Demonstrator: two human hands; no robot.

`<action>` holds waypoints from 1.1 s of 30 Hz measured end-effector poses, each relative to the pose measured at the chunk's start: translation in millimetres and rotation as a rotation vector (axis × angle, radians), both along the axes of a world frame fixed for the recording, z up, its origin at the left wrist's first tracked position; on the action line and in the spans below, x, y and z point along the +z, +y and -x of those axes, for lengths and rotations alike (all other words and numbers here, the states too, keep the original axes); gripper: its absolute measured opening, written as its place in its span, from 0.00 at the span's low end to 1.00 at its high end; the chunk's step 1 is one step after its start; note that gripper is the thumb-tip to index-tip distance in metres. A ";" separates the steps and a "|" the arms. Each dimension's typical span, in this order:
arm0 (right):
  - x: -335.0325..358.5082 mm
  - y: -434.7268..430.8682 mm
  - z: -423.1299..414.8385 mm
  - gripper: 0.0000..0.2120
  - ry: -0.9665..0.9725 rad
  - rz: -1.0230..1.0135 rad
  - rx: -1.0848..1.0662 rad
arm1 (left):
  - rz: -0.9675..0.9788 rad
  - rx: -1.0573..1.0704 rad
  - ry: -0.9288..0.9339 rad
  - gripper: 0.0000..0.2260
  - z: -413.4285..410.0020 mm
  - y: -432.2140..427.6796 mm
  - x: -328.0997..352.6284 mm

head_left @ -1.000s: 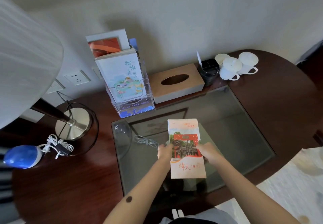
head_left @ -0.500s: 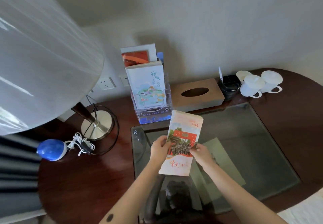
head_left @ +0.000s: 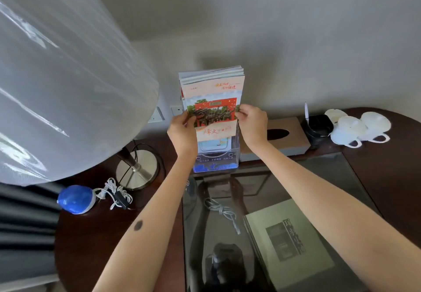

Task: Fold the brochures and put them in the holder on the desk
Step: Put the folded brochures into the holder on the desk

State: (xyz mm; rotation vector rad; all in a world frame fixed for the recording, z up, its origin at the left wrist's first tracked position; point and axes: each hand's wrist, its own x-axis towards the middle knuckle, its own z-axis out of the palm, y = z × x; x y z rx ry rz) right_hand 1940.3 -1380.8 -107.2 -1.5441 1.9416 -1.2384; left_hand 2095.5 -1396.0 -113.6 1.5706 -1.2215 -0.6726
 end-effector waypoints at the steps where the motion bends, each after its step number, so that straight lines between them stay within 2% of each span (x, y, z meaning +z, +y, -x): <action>1: -4.0 -5.3 -1.2 0.09 0.010 0.000 0.003 | -0.010 0.011 -0.016 0.10 -2.0 -5.1 -2.8; 6: -42.0 -9.0 -5.6 0.08 0.016 -0.029 0.003 | -0.071 0.025 -0.086 0.09 -12.0 -12.7 -35.3; 15: -104.6 -2.7 -13.1 0.08 0.057 -0.279 0.025 | -0.296 -0.027 -0.207 0.05 -20.8 -9.8 -87.2; 33: -106.1 -18.6 -11.6 0.11 0.255 -0.500 0.084 | -0.438 -0.175 -0.481 0.10 -13.4 -21.0 -86.3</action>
